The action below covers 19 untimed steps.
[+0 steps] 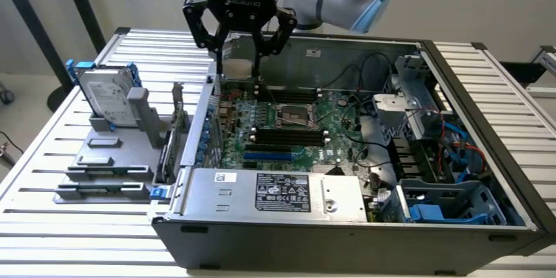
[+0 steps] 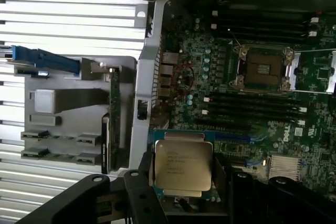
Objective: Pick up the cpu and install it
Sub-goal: 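Pick up the cpu and move it towards the insertion slot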
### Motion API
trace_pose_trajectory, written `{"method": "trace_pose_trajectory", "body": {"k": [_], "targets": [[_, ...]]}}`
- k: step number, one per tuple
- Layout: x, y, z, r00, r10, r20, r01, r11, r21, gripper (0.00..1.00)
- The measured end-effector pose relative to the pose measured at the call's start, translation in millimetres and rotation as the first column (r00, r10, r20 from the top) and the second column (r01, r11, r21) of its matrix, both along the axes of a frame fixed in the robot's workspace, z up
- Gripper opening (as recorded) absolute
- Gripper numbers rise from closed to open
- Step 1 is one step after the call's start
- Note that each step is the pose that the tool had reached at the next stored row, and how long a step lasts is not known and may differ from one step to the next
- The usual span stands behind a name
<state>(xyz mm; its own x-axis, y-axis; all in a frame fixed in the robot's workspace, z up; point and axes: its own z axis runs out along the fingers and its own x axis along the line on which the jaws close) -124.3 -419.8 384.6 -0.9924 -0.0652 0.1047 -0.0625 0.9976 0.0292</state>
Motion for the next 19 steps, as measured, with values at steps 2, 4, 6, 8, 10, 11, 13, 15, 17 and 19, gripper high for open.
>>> {"method": "trace_pose_trajectory", "body": {"k": [2, 4, 6, 8, 10, 11, 13, 15, 17, 19], "targets": [[9.2, 1.3, -2.8, 1.0000, 0.000, -0.0004, 0.000, 1.0000, 0.0000, 0.55], [18.1, 5.3, -6.4, 1.0000, 0.000, -0.0005, 0.000, 1.0000, -0.0001, 0.55], [26.6, 10.5, -10.1, 1.0000, 0.000, -0.0004, 0.000, 1.0000, 0.0000, 0.55], [33.5, 16.0, -13.7, 1.0000, 0.000, -0.0005, 0.000, 1.0000, 0.0000, 0.55], [39.6, 21.2, -17.2, 1.0000, 0.000, -0.0005, 0.000, 1.0000, -0.0001, 0.55], [42.6, 23.9, -19.3, 1.0000, 0.000, -0.0005, 0.000, 1.0000, 0.0001, 0.55], [47.4, 28.3, -22.7, 1.0000, 0.000, -0.0005, 0.000, 1.0000, -0.0001, 0.55], [51.8, 32.1, -26.4, 1.0000, 0.000, -0.0006, 0.000, 1.0000, -0.0001, 0.55], [56.0, 35.0, -30.0, 1.0000, 0.000, -0.0008, 0.000, 1.0000, -0.0001, 0.55], [59.7, 37.3, -33.6, 1.0000, -0.001, -0.0009, 0.001, 1.0000, 0.0000, 0.55]]}}
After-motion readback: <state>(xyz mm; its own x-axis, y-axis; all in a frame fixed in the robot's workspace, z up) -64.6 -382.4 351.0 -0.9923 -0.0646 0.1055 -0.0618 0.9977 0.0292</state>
